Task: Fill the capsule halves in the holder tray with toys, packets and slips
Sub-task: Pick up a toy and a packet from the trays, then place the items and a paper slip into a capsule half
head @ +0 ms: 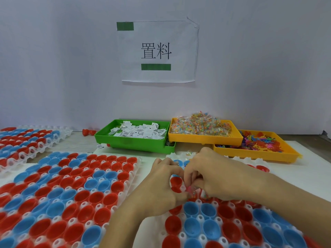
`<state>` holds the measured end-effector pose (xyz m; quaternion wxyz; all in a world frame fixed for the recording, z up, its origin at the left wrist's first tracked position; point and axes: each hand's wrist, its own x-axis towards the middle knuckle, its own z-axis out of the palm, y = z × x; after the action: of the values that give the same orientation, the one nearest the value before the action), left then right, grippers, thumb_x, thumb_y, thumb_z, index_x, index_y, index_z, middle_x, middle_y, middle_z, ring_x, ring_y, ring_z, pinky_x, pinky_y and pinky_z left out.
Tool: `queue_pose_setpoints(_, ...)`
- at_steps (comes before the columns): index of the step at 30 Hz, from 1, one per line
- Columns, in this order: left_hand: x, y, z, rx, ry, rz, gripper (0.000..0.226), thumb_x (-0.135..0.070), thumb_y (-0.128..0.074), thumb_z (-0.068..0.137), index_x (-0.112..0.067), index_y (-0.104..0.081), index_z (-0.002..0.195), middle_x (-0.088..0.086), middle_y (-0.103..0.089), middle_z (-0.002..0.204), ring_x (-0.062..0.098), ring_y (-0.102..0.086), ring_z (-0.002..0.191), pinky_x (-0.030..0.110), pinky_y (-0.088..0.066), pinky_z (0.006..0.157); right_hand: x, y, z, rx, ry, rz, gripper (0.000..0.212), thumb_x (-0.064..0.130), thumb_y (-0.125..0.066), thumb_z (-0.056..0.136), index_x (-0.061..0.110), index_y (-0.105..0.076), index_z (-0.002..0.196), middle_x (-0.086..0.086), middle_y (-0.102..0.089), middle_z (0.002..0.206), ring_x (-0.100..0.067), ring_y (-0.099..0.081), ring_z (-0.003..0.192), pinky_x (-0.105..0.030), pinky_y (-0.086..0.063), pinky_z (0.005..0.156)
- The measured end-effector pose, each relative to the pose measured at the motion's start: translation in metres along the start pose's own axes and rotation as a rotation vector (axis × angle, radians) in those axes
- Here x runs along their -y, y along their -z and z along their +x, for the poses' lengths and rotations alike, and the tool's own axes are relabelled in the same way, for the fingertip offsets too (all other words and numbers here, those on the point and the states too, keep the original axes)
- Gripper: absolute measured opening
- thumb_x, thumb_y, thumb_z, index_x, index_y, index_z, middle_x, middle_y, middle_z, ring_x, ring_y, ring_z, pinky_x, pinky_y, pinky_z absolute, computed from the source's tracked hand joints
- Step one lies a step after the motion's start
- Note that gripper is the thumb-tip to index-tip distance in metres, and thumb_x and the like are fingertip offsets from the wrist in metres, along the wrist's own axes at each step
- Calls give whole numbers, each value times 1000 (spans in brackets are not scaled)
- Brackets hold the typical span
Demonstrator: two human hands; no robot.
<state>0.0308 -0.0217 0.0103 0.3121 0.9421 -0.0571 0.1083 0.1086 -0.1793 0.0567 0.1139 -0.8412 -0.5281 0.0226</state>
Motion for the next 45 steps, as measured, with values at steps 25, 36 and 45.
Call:
queue_pose_setpoints(25,3,-1,1,-149,23,-150,11,-41,-66,86,-40,-62,96,-18,-48,104,-11,-33,107,-8,-22,81,-41,-3,208,-39,-361,-303,30,4,-56,83,16,-33,68,-3,-36,71,-17,-33,57,-27,-24,49)
queue_pose_setpoints(36,2,-1,1,-146,16,-106,11,-36,-62,92,-37,-64,103,-17,-49,105,-10,-35,105,-6,-24,83,-41,14,181,-424,-246,-2,8,11,-56,92,15,-61,86,-10,-60,96,-30,-56,95,-36,-50,81)
queue_pose_setpoints(45,-2,-7,3,-93,-21,-27,18,-35,-61,93,-32,-68,110,-20,-47,103,-4,-35,107,-6,-23,84,-35,32,45,-491,-253,363,12,16,-67,85,26,-74,84,8,-74,71,-9,-69,70,-23,-55,70)
